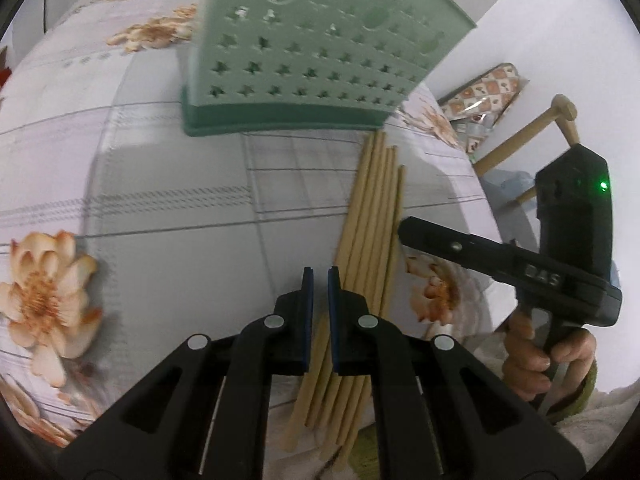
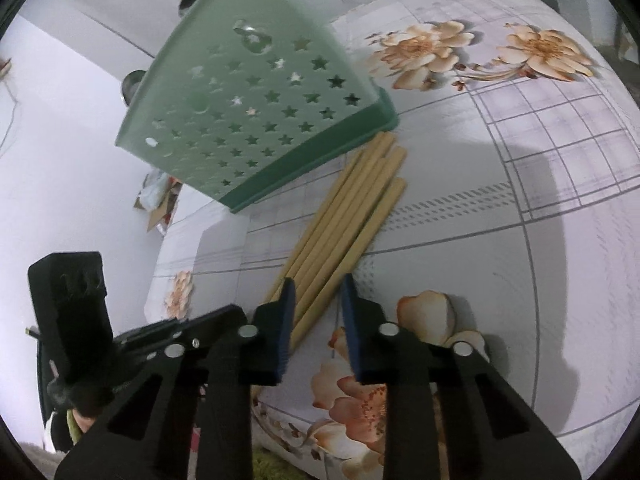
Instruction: Organize utensils
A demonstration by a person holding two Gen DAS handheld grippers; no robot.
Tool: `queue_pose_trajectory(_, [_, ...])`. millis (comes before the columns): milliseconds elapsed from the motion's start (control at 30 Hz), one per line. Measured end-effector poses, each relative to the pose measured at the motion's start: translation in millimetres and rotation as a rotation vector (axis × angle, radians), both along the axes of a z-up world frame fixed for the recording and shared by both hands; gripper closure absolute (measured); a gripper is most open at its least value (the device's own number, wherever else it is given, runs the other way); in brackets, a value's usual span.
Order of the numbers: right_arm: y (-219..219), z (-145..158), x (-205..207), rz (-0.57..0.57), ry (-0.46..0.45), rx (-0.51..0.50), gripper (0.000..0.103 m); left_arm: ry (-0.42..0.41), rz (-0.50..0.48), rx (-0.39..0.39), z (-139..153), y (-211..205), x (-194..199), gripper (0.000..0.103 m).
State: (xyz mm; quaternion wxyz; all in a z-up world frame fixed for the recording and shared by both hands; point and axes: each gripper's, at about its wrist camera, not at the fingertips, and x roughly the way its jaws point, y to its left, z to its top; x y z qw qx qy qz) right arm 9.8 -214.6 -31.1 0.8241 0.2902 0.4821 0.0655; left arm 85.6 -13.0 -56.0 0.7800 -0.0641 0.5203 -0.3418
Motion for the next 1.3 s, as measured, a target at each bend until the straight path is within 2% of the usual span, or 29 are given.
queue_pose_trajectory(133, [-2, 1, 4, 0.006, 0.022, -0.03, 0.095, 0.01, 0.001, -0.017, -2, -9, -1, 0.097])
queue_pose_trajectory(433, [1, 0, 5, 0.033, 0.053, -0.021, 0.096, 0.026, -0.003, -0.027, -2, -21, -8, 0.096])
queue_pose_trajectory(567, [6, -2, 11, 0.048, 0.053, -0.001, 0.097, 0.062, -0.002, -0.074, -5, -21, -6, 0.094])
queue_pose_trajectory(633, [9, -1, 15, 0.05, 0.046, -0.026, 0.097, 0.046, 0.01, -0.06, -4, -26, -5, 0.094])
queue_pose_trajectory(833, [10, -3, 25, 0.043, 0.038, -0.019, 0.097, 0.029, 0.036, -0.058, -6, -32, 2, 0.094])
queue_pose_trajectory(1300, [3, 1, 38, 0.031, 0.014, -0.055, 0.1, -0.035, 0.041, -0.028, -3, -41, 16, 0.093])
